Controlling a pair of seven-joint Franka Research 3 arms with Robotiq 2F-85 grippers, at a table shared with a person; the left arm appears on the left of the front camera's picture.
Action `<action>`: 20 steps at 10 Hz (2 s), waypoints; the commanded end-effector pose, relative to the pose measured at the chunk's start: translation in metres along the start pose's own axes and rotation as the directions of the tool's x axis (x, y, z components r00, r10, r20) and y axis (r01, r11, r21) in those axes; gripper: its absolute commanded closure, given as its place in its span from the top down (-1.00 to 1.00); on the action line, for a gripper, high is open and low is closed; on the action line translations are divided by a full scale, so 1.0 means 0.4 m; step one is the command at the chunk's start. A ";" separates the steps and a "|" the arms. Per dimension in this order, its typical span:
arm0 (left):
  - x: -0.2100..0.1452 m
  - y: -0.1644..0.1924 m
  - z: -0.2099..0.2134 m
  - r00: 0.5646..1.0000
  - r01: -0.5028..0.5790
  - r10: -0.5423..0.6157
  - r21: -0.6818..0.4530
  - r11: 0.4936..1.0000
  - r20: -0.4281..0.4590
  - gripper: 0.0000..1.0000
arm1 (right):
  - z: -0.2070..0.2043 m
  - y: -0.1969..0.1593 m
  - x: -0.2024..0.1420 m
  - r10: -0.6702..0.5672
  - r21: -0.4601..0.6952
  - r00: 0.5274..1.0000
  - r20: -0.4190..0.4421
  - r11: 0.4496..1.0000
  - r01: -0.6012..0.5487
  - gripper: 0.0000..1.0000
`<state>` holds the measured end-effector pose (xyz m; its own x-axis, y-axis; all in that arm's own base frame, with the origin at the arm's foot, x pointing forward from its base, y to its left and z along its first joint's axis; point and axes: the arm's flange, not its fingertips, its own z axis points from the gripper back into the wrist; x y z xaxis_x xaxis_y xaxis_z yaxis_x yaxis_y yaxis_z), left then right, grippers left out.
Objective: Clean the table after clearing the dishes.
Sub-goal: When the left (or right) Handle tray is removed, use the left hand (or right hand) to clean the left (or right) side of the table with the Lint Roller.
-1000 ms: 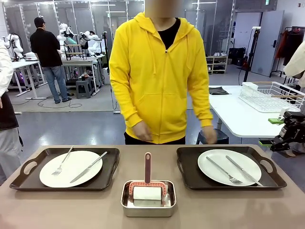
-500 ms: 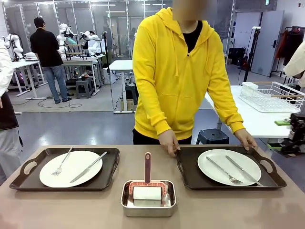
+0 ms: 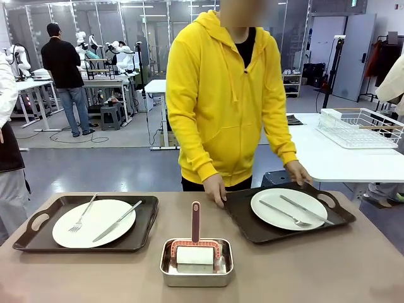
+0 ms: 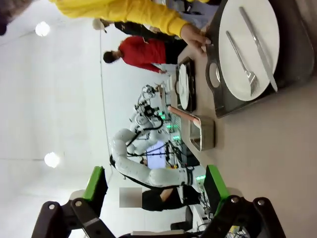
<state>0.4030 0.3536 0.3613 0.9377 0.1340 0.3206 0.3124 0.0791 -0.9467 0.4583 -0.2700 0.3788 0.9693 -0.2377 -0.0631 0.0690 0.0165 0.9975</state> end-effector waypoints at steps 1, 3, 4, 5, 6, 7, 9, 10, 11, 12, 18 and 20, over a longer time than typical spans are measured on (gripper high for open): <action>-0.011 -0.004 0.001 1.000 0.002 -0.002 0.005 1.000 -0.004 1.00 | 0.049 0.041 0.084 -0.055 0.059 0.997 0.059 0.997 0.052 1.00; -0.011 -0.004 0.001 1.000 0.002 -0.002 0.005 1.000 -0.004 1.00 | 0.149 0.088 0.165 -0.067 0.086 0.995 0.074 0.994 0.061 1.00; -0.011 -0.004 0.001 1.000 0.002 -0.002 0.005 1.000 -0.004 1.00 | 0.167 0.135 0.218 -0.053 0.103 0.995 0.084 0.994 0.045 1.00; -0.011 -0.004 0.001 1.000 0.002 -0.002 0.005 1.000 -0.004 1.00 | 0.163 0.198 0.285 -0.049 0.119 0.998 0.034 0.992 0.045 1.00; -0.011 -0.004 0.001 1.000 0.002 -0.002 0.005 1.000 -0.004 1.00 | 0.137 0.092 0.149 -0.038 0.071 0.995 0.097 0.997 0.031 1.00; -0.011 -0.004 0.001 1.000 0.002 -0.002 0.005 1.000 -0.004 1.00 | 0.137 0.092 0.149 -0.038 0.071 0.995 0.097 0.997 0.031 1.00; -0.011 -0.004 0.001 1.000 0.002 -0.002 0.005 1.000 -0.004 1.00 | 0.137 0.092 0.149 -0.038 0.071 0.995 0.097 0.997 0.031 1.00; -0.011 -0.004 0.001 1.000 0.002 -0.002 0.005 1.000 -0.004 1.00 | 0.137 0.092 0.149 -0.038 0.071 0.995 0.097 0.997 0.031 1.00; -0.011 -0.004 0.001 1.000 0.002 -0.002 0.005 1.000 -0.004 1.00 | 0.137 0.092 0.149 -0.038 0.071 0.995 0.097 0.997 0.031 1.00; -0.011 -0.004 0.001 1.000 0.002 -0.002 0.005 1.000 -0.004 1.00 | 0.137 0.092 0.149 -0.038 0.071 0.995 0.097 0.997 0.031 1.00; -0.011 -0.004 0.001 1.000 0.002 -0.002 0.005 1.000 -0.004 1.00 | 0.137 0.092 0.149 -0.038 0.071 0.995 0.097 0.997 0.031 1.00; -0.011 -0.004 0.001 1.000 0.002 -0.002 0.005 1.000 -0.004 1.00 | 0.137 0.092 0.149 -0.038 0.071 0.995 0.097 0.997 0.031 1.00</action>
<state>0.4033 0.3531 0.3612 0.9379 0.1326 0.3207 0.3127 0.0778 -0.9467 0.5129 -0.3444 0.4133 0.9417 -0.3178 -0.1104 0.0911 -0.0750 0.9930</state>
